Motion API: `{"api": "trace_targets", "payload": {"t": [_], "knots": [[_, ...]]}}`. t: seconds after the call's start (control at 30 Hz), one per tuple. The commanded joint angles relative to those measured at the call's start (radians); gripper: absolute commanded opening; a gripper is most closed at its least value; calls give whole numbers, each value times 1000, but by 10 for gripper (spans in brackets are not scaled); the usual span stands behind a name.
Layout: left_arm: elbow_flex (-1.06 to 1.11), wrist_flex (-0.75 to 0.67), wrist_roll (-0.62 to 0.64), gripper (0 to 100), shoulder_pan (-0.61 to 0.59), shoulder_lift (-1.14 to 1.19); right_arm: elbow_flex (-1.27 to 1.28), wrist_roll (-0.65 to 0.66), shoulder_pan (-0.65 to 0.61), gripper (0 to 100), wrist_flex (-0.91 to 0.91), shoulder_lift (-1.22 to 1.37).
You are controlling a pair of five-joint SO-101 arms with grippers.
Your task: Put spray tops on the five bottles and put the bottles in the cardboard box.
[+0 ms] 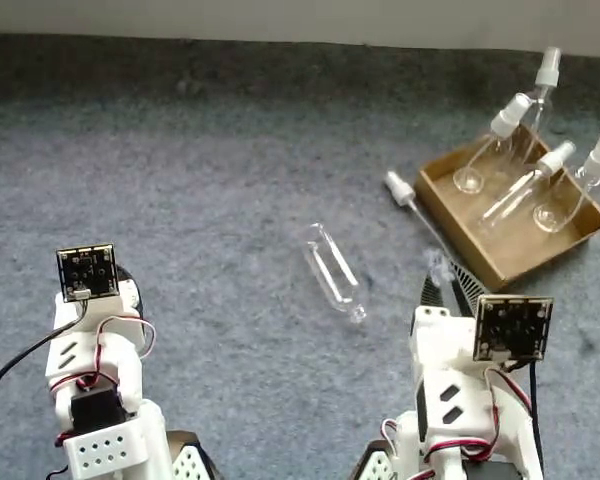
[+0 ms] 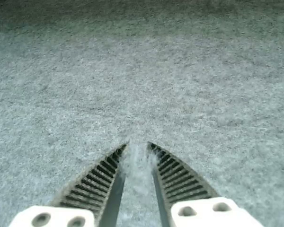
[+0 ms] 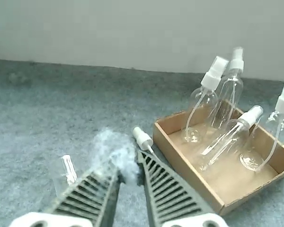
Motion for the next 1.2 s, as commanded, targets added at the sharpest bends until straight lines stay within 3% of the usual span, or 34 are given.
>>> {"api": "trace_targets", "payload": {"t": [0.0, 0.5, 0.93, 1.17], "knots": [[18, -17, -9, 18, 19, -10, -56, 52, 4, 10, 21, -22], [18, -14, -9, 18, 19, -10, 39, 115, 2, 11, 30, 16], [18, -14, -9, 18, 19, -8, -220, 147, -38, 15, 30, 567], [18, -14, -9, 18, 19, -8, -282, 147, -216, 245, 28, 750]]}}
